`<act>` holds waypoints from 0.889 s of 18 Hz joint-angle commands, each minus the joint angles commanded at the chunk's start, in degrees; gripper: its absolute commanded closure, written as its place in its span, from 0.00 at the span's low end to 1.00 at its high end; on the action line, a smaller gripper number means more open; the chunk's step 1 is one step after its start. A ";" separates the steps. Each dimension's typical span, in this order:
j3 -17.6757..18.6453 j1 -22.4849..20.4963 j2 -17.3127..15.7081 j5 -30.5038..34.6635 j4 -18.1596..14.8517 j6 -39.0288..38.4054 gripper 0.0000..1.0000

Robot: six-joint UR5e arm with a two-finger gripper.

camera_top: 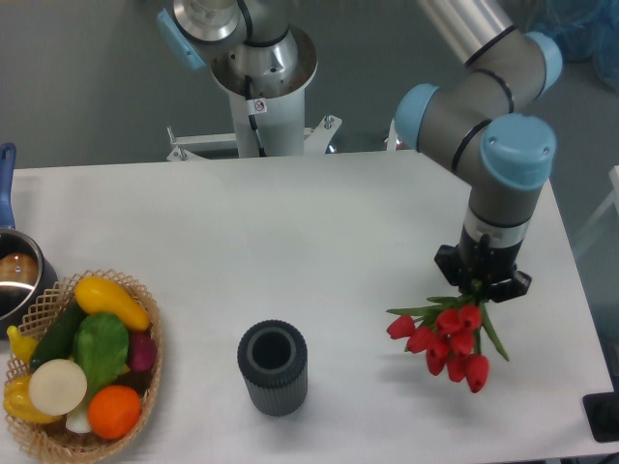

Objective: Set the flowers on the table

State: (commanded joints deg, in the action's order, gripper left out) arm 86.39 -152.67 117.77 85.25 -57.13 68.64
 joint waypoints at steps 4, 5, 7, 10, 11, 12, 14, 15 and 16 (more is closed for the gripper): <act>1.58 1.75 0.26 0.35 0.26 -0.17 0.74; 1.76 2.11 0.35 0.44 0.35 -0.18 0.68; 2.99 2.20 0.35 0.18 0.61 -0.18 0.55; 4.13 2.03 0.00 0.00 1.40 0.00 0.20; 4.48 1.94 -0.09 0.00 2.28 -0.09 0.15; 4.75 1.94 0.00 0.00 3.42 -0.09 0.05; 5.71 1.67 -0.18 0.00 5.35 -0.09 0.00; 5.89 1.50 -0.26 0.00 6.32 0.00 0.00; 5.72 1.41 -0.35 0.17 7.20 0.17 0.00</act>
State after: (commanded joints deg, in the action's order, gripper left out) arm 92.11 -151.26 117.42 85.43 -49.93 68.82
